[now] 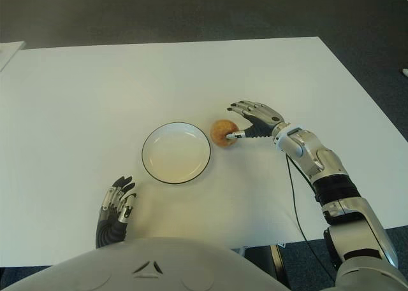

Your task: Put the apples into the plate.

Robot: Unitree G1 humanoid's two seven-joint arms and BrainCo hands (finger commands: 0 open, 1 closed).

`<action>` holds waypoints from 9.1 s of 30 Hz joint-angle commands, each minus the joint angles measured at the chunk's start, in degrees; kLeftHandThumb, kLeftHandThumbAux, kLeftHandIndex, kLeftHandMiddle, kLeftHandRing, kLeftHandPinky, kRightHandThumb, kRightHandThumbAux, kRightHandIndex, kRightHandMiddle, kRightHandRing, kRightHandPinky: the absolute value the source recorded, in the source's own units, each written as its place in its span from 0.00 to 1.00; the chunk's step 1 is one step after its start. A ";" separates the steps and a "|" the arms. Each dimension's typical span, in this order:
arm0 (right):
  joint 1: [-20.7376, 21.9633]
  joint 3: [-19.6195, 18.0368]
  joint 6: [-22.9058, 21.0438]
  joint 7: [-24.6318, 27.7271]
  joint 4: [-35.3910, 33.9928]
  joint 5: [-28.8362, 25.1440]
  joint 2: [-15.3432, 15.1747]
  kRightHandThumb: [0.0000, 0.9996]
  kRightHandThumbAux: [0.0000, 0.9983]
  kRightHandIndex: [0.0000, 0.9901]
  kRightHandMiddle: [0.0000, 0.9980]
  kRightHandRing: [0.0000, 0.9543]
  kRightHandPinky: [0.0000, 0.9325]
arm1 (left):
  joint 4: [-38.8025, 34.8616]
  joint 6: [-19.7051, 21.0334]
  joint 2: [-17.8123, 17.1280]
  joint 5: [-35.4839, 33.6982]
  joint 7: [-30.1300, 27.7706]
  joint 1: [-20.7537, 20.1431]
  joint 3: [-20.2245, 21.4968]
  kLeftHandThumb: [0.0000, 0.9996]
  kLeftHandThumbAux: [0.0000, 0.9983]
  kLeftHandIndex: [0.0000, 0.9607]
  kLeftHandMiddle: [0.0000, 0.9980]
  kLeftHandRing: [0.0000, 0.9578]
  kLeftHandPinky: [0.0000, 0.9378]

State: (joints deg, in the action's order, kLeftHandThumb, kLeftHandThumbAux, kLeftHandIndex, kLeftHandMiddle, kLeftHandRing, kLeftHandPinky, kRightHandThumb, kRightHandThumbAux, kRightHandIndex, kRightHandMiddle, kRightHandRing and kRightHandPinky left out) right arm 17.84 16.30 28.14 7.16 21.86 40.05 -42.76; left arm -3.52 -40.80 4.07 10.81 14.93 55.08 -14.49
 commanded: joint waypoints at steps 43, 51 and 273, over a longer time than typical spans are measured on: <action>-1.47 0.45 1.11 2.35 -5.49 -1.38 2.39 0.18 0.24 0.00 0.00 0.00 0.00 | 1.06 -1.39 0.00 0.27 -0.61 -0.66 0.22 0.17 0.48 0.16 0.18 0.20 0.24; -1.64 1.37 2.33 1.50 -5.70 -1.28 3.04 0.16 0.25 0.00 0.00 0.00 0.00 | 0.99 -0.99 -0.07 -1.23 -1.28 -0.75 -0.11 0.17 0.48 0.16 0.18 0.20 0.25; -22.09 -3.55 5.83 -13.81 -13.29 -3.53 9.60 0.75 0.71 0.45 0.83 0.87 0.89 | 0.69 -4.64 0.24 -6.92 -4.23 0.33 -0.11 0.22 0.49 0.17 0.19 0.22 0.26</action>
State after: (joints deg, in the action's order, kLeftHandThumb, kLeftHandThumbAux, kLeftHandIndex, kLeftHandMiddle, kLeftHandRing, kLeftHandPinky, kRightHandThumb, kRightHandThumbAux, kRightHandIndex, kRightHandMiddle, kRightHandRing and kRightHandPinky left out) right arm -4.50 13.10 33.03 -6.08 8.23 37.39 -33.64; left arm -3.89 -45.21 4.10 4.11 11.54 55.90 -14.57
